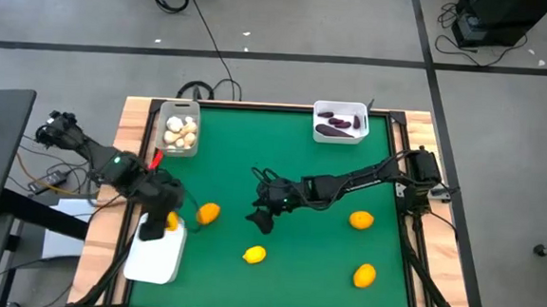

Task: Sort produce into baskets
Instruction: Put the lemon into the bottom white bin

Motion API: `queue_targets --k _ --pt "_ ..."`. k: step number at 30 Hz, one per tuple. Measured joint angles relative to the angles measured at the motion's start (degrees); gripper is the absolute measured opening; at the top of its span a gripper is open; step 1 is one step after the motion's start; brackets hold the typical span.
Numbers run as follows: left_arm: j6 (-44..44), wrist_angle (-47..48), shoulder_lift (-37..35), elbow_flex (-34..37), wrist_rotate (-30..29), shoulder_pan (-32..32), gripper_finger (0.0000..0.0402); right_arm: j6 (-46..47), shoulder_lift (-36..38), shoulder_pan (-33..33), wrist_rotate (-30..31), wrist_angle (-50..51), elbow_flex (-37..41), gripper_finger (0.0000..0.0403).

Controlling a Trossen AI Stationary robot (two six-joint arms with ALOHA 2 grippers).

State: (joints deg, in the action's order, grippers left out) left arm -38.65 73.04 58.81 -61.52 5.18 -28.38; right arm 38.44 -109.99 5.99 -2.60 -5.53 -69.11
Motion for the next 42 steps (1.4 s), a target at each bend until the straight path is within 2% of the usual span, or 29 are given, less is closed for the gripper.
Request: queue_targets --k 6,11,14,19,24,27,30,34,38,42 --pt "-10.2 1.5 0.0 4.1 0.6 -9.0 0.0181 -3.1 -2.6 0.2 0.2 -0.3 -1.8 0.0303" --pt "-16.2 -1.2 0.0 6.5 1.7 -12.8 0.0183 -5.8 -6.6 1.1 -0.4 -0.1 -5.8 0.0302" --pt "-19.7 -2.7 0.2 6.9 1.4 -14.2 0.0193 -13.4 -9.3 1.5 -0.1 -0.1 -9.1 0.0303" --pt "-24.4 -3.0 0.9 7.1 1.3 -16.3 0.0250 -31.5 -14.7 1.9 2.4 0.8 -17.3 0.0323" --pt "-29.0 -2.7 1.2 7.1 1.0 -17.4 0.0314 -39.1 -21.9 1.0 4.2 7.4 -28.9 0.0360" --pt "-31.4 -1.8 1.2 7.1 0.9 -17.5 0.0333 -42.9 -26.0 0.2 4.3 10.4 -35.8 0.0382" --pt "-34.1 -1.9 1.2 7.1 0.9 -17.5 0.0334 -43.9 -29.8 -0.6 3.6 13.9 -41.9 0.0396" --pt "-35.5 -3.5 1.2 7.1 0.7 -17.5 0.0327 -43.3 -34.2 -1.8 -1.1 18.8 -48.4 0.0396" --pt "-35.7 -4.5 1.6 7.1 -1.7 -17.5 0.0318 -43.9 -37.2 -2.5 -3.2 20.1 -50.6 0.0376" --pt "-36.7 -4.7 1.7 7.1 -7.5 -17.5 0.0310 -42.7 -37.2 -2.8 -2.8 20.5 -50.8 0.0337"
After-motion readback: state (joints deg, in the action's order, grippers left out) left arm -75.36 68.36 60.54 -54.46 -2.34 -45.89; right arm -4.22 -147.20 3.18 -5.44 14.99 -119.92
